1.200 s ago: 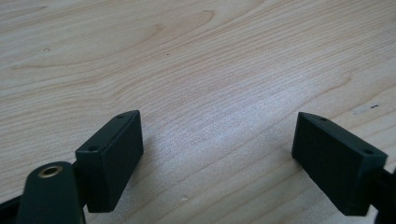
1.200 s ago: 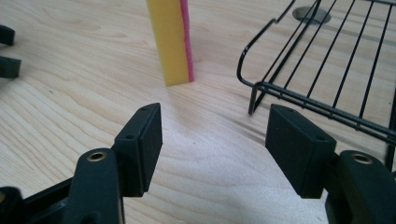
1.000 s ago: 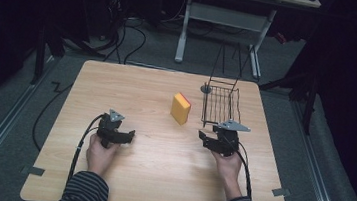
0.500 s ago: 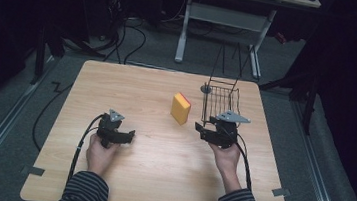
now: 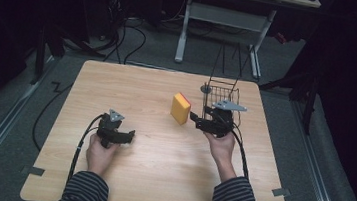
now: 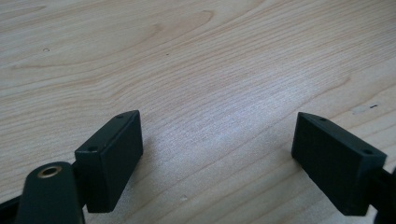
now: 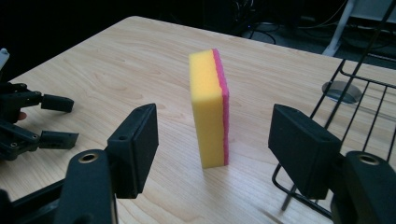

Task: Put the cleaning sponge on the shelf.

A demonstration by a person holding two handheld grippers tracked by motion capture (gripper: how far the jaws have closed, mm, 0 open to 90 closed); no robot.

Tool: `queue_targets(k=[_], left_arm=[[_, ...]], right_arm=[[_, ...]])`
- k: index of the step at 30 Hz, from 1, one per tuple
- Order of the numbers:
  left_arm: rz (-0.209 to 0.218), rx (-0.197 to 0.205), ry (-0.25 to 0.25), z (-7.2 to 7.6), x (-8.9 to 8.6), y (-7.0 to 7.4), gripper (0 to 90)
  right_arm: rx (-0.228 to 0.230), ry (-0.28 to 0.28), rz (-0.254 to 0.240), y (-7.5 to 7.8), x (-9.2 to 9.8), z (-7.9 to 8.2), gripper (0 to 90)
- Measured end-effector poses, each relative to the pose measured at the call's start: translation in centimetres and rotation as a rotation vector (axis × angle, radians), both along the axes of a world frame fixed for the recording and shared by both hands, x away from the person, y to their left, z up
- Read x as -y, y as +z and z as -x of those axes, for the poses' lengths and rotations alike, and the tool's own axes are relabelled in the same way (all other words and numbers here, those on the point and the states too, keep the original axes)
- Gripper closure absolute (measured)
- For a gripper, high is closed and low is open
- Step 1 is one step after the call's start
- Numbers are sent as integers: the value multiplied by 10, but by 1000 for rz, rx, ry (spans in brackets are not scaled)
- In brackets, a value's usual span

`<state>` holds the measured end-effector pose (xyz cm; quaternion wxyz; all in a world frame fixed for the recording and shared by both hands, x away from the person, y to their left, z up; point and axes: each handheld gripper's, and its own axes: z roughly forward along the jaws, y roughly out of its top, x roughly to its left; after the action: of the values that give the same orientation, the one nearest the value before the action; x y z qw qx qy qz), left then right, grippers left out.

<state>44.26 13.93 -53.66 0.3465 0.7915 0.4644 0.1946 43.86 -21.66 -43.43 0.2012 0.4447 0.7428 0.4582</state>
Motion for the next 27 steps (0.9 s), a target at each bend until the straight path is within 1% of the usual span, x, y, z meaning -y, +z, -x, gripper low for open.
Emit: queue_targets(k=[4, 5, 8, 15, 16, 17, 23, 24, 27], left_arm=[[0, 0, -1, 0, 0, 0, 172], [0, 0, 0, 0, 0, 0, 172], [0, 0, -1, 0, 0, 0, 172], [0, 0, -1, 0, 0, 0, 172], [0, 0, 0, 0, 0, 0, 172], [0, 0, 0, 0, 0, 0, 172], [0, 0, 0, 0, 0, 0, 172], [0, 0, 0, 0, 0, 0, 172], [0, 0, -1, 0, 0, 0, 172]], right_arm=[[7, 0, -7, 1, -4, -5, 331], [-3, -1, -1, 0, -7, -9, 328], [-6, 5, 8, 0, -13, -16, 326], [-12, 10, 24, -3, -22, -25, 326], [-27, 3, 22, -5, -25, -29, 326], [-33, 1, 25, -7, -27, -32, 326], [-45, -4, 42, -14, -33, -44, 331], [-45, -4, 42, -14, -33, -44, 331], [-65, -9, 45, -19, -36, -50, 335]])
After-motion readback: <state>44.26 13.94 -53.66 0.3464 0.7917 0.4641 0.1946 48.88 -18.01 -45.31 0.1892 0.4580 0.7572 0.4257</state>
